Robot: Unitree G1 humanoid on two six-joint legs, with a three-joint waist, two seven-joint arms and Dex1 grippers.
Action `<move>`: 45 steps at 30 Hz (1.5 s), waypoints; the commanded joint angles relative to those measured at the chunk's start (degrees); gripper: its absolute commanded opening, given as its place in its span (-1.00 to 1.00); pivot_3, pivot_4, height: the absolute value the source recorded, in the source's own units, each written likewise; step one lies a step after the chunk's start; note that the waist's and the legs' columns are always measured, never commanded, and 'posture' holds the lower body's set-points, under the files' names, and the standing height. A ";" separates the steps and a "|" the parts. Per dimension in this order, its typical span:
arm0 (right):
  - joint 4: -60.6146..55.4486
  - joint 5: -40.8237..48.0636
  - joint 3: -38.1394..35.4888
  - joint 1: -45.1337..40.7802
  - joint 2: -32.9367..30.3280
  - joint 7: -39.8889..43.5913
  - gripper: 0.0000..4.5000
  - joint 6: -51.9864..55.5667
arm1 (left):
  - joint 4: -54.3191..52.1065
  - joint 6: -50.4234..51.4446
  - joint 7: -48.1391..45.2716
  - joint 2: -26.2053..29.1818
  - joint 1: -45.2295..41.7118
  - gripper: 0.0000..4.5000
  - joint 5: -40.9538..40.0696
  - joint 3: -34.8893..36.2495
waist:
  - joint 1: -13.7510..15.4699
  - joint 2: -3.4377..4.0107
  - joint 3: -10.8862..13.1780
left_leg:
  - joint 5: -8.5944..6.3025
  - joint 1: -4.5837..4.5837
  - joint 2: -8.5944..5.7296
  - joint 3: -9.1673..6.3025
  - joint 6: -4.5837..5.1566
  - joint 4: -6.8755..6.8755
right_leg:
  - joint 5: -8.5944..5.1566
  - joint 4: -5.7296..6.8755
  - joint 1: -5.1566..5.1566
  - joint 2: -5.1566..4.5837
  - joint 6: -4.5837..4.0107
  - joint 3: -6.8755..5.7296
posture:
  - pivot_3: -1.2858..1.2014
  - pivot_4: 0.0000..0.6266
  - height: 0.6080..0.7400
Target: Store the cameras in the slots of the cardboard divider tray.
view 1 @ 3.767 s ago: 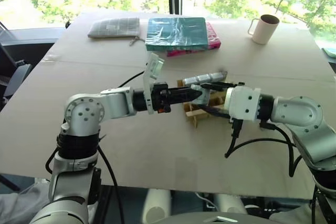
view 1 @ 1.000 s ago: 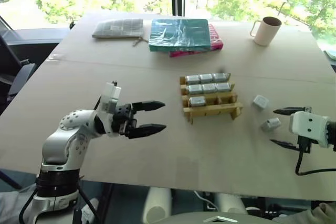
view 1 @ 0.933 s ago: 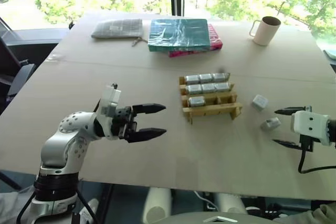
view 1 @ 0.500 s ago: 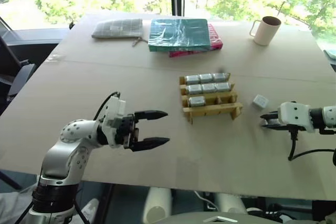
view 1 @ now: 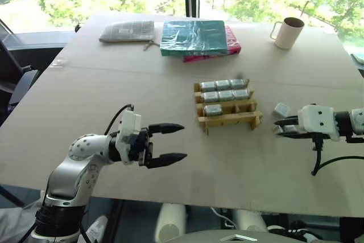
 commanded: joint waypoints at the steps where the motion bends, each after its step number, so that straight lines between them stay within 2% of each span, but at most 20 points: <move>1: -4.02 3.44 -1.29 -4.40 1.58 -2.24 -0.76 5.17 | -2.51 0.46 1.17 0.77 -0.38 0.69 -1.26 0.18 | -0.12 0.02 0.02 | 0.00 0.00 0.00 0.01 0.00 0.00 | 0.00 0.01 0.00 0.00 0.01 0.00 | 0.03 -0.52 1.00; 7: -6.69 3.01 3.23 -11.51 6.64 -4.66 -0.76 10.83 | -2.89 0.26 2.03 1.07 0.57 0.69 -0.91 -0.22 | -0.25 0.04 0.03 | 0.00 0.01 0.03 0.00 0.00 -0.05 | 0.08 0.01 -0.03 0.06 0.13 -0.04 | 0.03 -0.52 1.00; 13: -6.57 1.88 5.55 -14.15 8.61 -5.27 -0.76 12.05 | -6.69 1.40 4.48 1.38 2.41 0.69 -1.53 0.00 | 0.06 0.05 0.03 | -0.01 -0.12 -0.04 0.03 0.03 -0.06 | 0.09 -0.01 -0.12 0.01 0.14 -0.10 | 0.03 -0.52 1.00; 16: -9.52 3.40 3.38 -9.85 4.89 -3.05 -0.76 14.75 | -11.18 2.80 7.25 1.46 4.46 0.69 -2.28 0.40 | 0.07 0.05 0.03 | -0.02 -0.12 -0.03 0.03 0.03 -0.07 | 0.09 -0.02 -0.12 -0.03 0.14 -0.09 | 0.03 -0.52 1.00; 19: -14.76 4.92 -2.03 0.37 -1.07 -1.30 -0.76 17.24 | -13.35 3.25 8.57 1.97 6.55 0.69 -2.87 1.31 | 0.50 0.05 0.03 | -0.04 -0.16 -0.07 -0.12 0.05 -0.10 | 0.08 -0.08 -0.05 -0.09 0.13 -0.06 | 0.03 -0.52 1.00; 22: -18.66 4.67 -5.66 9.11 -3.50 -2.36 -0.76 18.60 | -12.58 2.78 8.33 2.45 6.95 0.69 -2.96 1.51 | 0.27 0.06 0.03 | -0.04 -0.14 -0.05 -0.10 0.05 -0.10 | 0.07 -0.08 -0.05 -0.06 0.13 -0.05 | 0.03 -0.52 1.00; 25: -18.02 -0.98 -3.63 13.92 -3.66 -5.82 -0.76 16.07 | -14.10 2.85 8.46 2.86 8.18 0.69 -3.39 1.19 | -0.39 0.10 0.00 | -0.04 0.02 0.00 0.01 0.05 -0.10 | -0.02 -0.05 -0.01 -0.01 0.01 -0.06 | 0.03 -0.52 1.00; 30: -15.64 -3.71 0.20 15.90 -1.84 -7.95 -0.76 15.71 | -17.00 3.44 8.56 4.13 9.24 0.69 -4.44 1.10 | -0.83 0.11 -0.01 | -0.04 0.12 0.01 0.12 0.04 -0.06 | -0.13 -0.03 -0.01 -0.06 0.16 0.04 | 0.03 -0.52 1.00; 31: -15.80 -4.06 0.13 15.88 -1.42 -8.71 -0.31 15.60 | -18.04 3.73 8.97 4.35 9.51 0.69 -4.80 1.27 | -0.82 0.08 -0.02 | -0.04 0.12 0.00 0.11 0.04 -0.06 | -0.13 -0.04 -0.01 -0.07 0.16 0.05 | 0.03 -0.52 1.00; 32: -16.04 -4.21 0.00 15.81 -1.05 -9.34 -0.18 15.64 | -18.76 3.91 9.24 4.56 9.76 0.69 -5.07 1.42 | -0.77 0.08 -0.03 | -0.06 0.11 0.01 0.07 0.00 -0.06 | -0.13 -0.07 -0.01 -0.08 0.14 0.08 | 0.03 -0.52 1.00; 33: -17.06 -4.18 -0.60 15.64 -0.60 -10.42 0.11 16.30 | -20.25 4.47 10.04 4.78 10.15 0.69 -5.69 1.62 | -0.71 0.08 -0.03 | -0.15 0.09 0.00 0.06 -0.13 -0.06 | -0.10 -0.09 -0.01 -0.10 0.08 0.11 | 0.03 -0.52 1.00; 34: -18.55 -3.52 -1.58 15.90 -0.76 -10.66 0.19 17.60 | -22.45 5.25 11.35 4.93 10.73 0.69 -6.57 1.73 | -0.65 0.08 -0.02 | -0.17 0.07 -0.01 0.07 -0.16 -0.06 | -0.04 -0.09 -0.01 -0.10 -0.02 0.12 | 0.03 -0.52 1.00; 39: -22.19 -1.43 -4.87 17.35 -1.91 -10.56 0.19 21.00 | -30.08 7.66 16.22 5.83 13.64 0.69 -9.95 2.09 | -0.20 0.09 -0.02 | -0.05 -0.05 -0.01 0.06 0.05 -0.11 | -0.04 -0.11 -0.07 -0.04 -0.01 0.15 | 0.03 -0.52 1.00; 45: -20.56 -1.46 -5.54 19.04 -1.87 -11.08 0.19 21.22 | -34.68 8.92 19.80 7.44 15.36 0.69 -13.52 3.62 | 0.03 0.08 -0.02 | -0.05 0.00 -0.01 0.03 0.04 -0.09 | -0.15 -0.12 -0.02 -0.04 0.15 0.11 | 0.03 -0.52 1.00</move>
